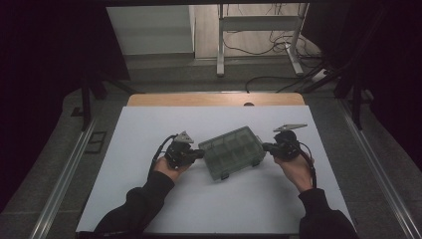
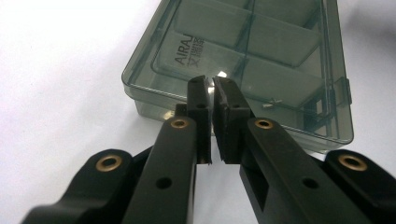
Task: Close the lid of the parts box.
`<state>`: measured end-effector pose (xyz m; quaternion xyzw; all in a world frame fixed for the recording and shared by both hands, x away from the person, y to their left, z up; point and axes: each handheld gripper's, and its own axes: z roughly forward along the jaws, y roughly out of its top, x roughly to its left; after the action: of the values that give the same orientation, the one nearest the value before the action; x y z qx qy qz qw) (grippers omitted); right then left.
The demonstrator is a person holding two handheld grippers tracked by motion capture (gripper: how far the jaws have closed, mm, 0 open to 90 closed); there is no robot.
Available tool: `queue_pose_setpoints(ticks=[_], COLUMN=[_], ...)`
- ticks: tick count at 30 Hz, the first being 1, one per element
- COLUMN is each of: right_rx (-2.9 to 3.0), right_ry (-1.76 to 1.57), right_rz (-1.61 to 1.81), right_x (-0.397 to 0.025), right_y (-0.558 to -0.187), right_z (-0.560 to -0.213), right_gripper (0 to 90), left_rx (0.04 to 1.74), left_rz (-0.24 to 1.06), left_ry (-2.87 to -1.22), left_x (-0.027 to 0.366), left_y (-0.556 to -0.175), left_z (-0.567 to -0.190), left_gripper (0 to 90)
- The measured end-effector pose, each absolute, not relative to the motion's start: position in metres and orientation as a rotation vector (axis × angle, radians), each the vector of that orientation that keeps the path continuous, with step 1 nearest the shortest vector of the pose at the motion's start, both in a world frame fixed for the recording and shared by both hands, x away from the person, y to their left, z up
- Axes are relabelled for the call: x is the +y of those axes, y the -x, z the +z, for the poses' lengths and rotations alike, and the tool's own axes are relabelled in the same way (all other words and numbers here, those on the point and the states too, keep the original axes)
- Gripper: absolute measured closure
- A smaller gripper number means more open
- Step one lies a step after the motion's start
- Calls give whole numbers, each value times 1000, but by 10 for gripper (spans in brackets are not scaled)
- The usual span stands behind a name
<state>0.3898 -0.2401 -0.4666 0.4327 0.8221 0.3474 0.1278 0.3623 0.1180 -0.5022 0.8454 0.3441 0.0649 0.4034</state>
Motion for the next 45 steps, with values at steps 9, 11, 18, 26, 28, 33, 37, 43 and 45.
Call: queue_pose_setpoints(ticks=[9, 11, 18, 26, 28, 33, 37, 43, 45], right_rx=[2421, 2421, 2428, 2433, 2435, 2436, 2436, 2439, 2440], right_ry=[-1217, -1218, -1214, -1210, -1207, -1206, -1202, -1192, -1189], right_rz=[958, 961, 968, 963, 958, 956, 956, 950, 949], right_x=[-236, -236, -237, -236, -236, -236, -235, -236, -235], right_y=[-390, -390, -390, -389, -389, -388, -388, -387, -387], right_z=[-473, -473, -473, -473, -473, -472, -472, -472, -472], right_gripper=[888, 888, 888, 887, 887, 887, 887, 886, 886], left_rx=[881, 883, 879, 832, 825, 803, 774, 756, 750], left_rz=[166, 167, 130, 121, 126, 134, 130, 68, 57], left_ry=[-2136, -2135, -2108, -2110, -2108, -2110, -2129, -2127, -2142], left_x=[118, 118, 116, 106, 105, 99, 90, 81, 77], left_y=[-362, -362, -360, -345, -340, -324, -310, -297, -295], left_z=[-506, -506, -503, -496, -495, -493, -494, -499, -503], left_gripper=[863, 864, 863, 851, 844, 826, 819, 815, 815])
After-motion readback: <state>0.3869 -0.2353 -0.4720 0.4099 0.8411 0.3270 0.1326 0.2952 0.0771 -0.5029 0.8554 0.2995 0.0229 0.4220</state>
